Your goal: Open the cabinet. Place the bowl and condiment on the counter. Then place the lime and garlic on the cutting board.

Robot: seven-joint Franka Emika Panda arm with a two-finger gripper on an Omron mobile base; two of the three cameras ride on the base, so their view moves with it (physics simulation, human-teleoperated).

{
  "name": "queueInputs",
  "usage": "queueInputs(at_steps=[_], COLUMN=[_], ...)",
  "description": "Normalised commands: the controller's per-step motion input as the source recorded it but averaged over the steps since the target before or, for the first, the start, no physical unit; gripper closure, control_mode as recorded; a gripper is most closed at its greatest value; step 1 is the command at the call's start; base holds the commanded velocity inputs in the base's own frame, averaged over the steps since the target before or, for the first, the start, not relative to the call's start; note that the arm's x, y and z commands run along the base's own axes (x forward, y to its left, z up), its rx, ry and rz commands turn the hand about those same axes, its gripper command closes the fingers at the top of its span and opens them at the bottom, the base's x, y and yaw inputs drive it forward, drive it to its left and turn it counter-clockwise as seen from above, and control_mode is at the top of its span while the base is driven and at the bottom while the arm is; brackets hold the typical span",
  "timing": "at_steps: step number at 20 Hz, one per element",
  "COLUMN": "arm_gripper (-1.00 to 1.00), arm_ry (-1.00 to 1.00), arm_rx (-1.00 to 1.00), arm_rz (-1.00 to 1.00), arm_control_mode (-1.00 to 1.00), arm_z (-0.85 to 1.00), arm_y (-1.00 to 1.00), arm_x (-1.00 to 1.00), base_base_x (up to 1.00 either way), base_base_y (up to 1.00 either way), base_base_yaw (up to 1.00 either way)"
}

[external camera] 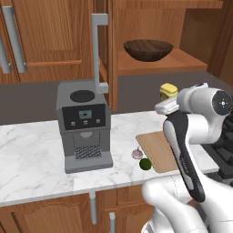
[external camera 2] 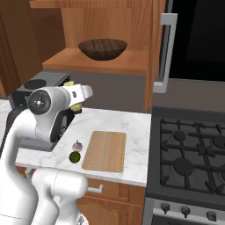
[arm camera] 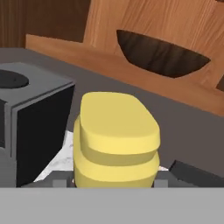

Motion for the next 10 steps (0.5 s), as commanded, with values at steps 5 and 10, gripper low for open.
queueInputs(at_steps=[5,10], arm_gripper=[1.0,1.0], arm_ry=[0.0,0.0], arm_rx=[-0.1,0.0], arm_rz=[-0.32,-0.27], arm_control_mode=[-1.0,-1.0], arm_z=[-0.45,-0.33], arm_y=[-0.69,-0.7], arm_x=[-0.16,-0.11], base_base_x=[0.0,0.0], base_base_y=[0.0,0.0], base_base_yaw=[0.0,0.0])
